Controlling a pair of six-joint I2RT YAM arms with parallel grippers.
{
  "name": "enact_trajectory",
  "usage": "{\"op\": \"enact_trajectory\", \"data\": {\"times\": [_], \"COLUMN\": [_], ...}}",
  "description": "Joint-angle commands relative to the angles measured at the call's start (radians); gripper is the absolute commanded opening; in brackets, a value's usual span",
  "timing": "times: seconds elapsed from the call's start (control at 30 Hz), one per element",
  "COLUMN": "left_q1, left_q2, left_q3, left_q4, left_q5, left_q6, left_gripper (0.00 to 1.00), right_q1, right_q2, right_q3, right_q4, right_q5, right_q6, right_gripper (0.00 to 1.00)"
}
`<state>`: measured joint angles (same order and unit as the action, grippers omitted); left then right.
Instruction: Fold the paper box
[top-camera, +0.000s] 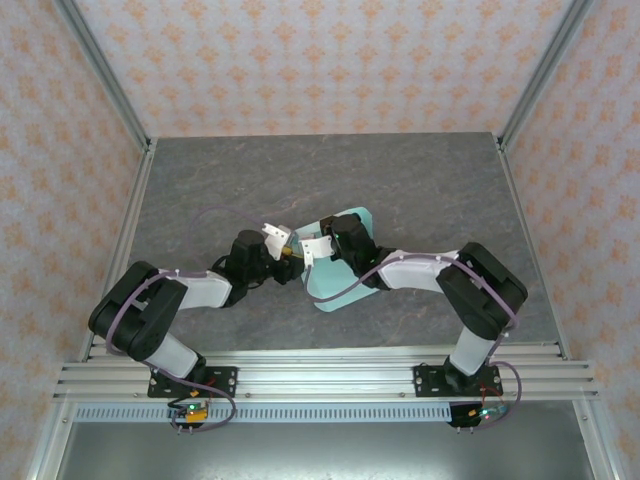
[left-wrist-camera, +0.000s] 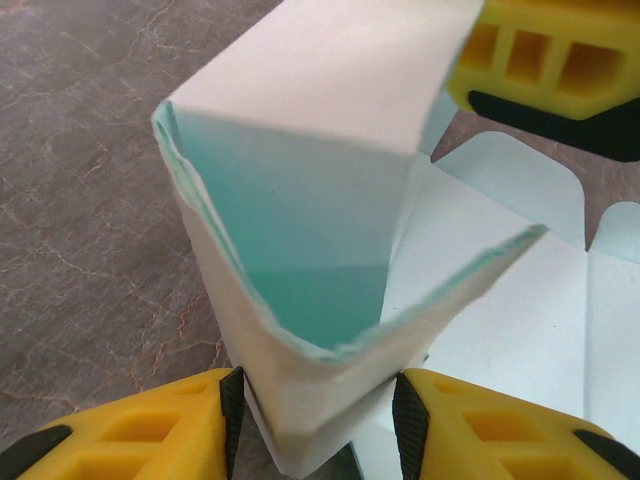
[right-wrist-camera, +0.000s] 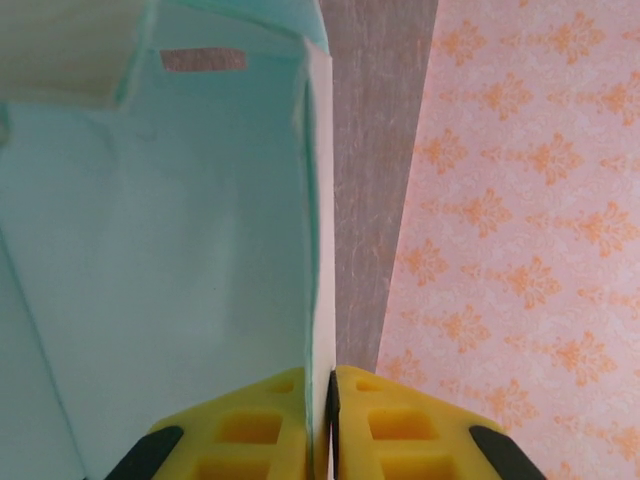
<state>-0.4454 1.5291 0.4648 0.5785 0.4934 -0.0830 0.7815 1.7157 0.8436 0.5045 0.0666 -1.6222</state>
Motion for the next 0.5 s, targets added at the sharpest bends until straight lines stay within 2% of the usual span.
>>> {"op": "enact_trajectory", "data": {"times": [0.0, 0.23, 0.47], "left_q1": [-0.018, -0.041, -0.099], "left_q2": [-0.036, -0.022, 0.015], "left_q3": [0.009, 0.021, 0.046], "left_q4": [-0.007, 0.024, 0.075], "left_q5": [-0.059, -0.160, -0.253], "left_q6": [0.030, -0.001, -0.022], "left_gripper": [0.47, 0.47, 0.34], "right_q1": [0.005, 0.011, 0.039], "right_q2": [0.007, -0.005, 0.001], "right_q3": [-0.018, -0.050, -0.082], "right_q4": [0.076, 0.113, 0.146], "right_q5": [0.076, 0.073, 0.094], "right_q6": [0.038, 0.058, 0.060], "right_gripper": [0.14, 0.14, 0.14]}}
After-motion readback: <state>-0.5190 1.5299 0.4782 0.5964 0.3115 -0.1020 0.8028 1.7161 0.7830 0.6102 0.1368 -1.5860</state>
